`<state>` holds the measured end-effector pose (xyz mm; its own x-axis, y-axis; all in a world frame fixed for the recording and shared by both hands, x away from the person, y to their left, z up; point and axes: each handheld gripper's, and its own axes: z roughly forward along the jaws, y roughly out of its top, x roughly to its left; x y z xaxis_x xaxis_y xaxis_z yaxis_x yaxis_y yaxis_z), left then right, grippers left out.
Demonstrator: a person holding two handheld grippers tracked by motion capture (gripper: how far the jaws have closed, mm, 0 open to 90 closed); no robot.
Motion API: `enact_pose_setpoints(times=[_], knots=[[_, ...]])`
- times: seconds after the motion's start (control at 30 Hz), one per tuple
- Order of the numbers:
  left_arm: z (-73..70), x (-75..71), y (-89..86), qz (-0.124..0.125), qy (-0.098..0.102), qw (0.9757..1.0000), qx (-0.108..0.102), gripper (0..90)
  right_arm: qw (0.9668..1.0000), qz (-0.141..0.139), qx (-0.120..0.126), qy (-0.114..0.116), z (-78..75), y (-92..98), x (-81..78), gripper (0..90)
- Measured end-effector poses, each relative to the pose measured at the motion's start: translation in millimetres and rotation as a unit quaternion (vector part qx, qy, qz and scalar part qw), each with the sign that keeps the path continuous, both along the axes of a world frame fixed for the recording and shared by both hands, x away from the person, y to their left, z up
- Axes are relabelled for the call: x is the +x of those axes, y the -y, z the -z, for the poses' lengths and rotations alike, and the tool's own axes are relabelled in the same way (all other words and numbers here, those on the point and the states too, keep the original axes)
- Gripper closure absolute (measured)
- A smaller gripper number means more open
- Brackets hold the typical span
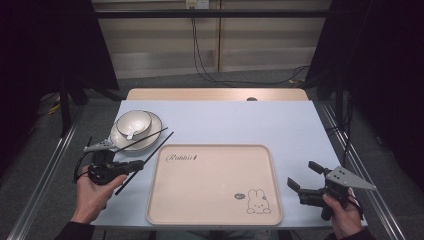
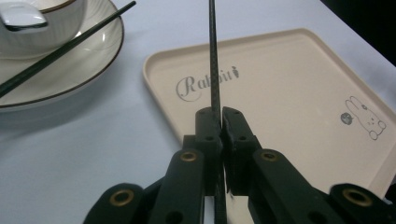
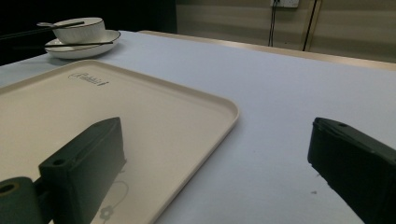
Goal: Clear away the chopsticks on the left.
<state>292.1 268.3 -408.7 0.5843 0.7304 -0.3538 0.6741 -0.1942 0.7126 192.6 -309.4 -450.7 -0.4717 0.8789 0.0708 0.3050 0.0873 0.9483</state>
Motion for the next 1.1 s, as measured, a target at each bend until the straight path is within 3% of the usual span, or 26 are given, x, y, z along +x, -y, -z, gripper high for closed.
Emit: enact_pose_setpoints(times=[0.1,0.2,0.33,0.37,0.53,0.57,1.1], knots=[[-3.7,-10.4,11.6,-0.025,0.005,0.9997,0.003,86.2,1.0,0.0,-0.001,0.001,0.0,-0.3,0.2,3.5],[-5.3,-16.6,19.6,-0.033,0.008,0.9994,0.003,86.2,1.0,0.0,0.0,0.0,0.0,-0.4,0.0,3.5],[-3.9,-21.2,33.4,-0.05,-0.009,0.9987,0.003,86.2,1.0,-0.001,-0.003,0.001,0.2,-0.5,0.2,3.6],[0.0,-21.0,37.0,-0.067,-0.015,0.9976,0.011,86.2,1.0,-0.001,-0.004,0.001,0.1,-0.7,0.1,3.6],[8.6,-26.0,45.6,-0.09,-0.022,0.9957,0.013,86.2,1.0,-0.003,-0.006,0.0,0.2,-1.3,0.4,3.6],[12.7,-26.7,48.8,-0.097,-0.026,0.9947,0.022,86.2,1.0,-0.004,-0.007,0.001,0.2,-1.4,0.3,3.6],[34.6,-23.2,68.9,-0.126,-0.058,0.989,0.053,86.2,1.0,-0.005,-0.006,-0.002,0.5,-1.8,-0.3,3.6]])
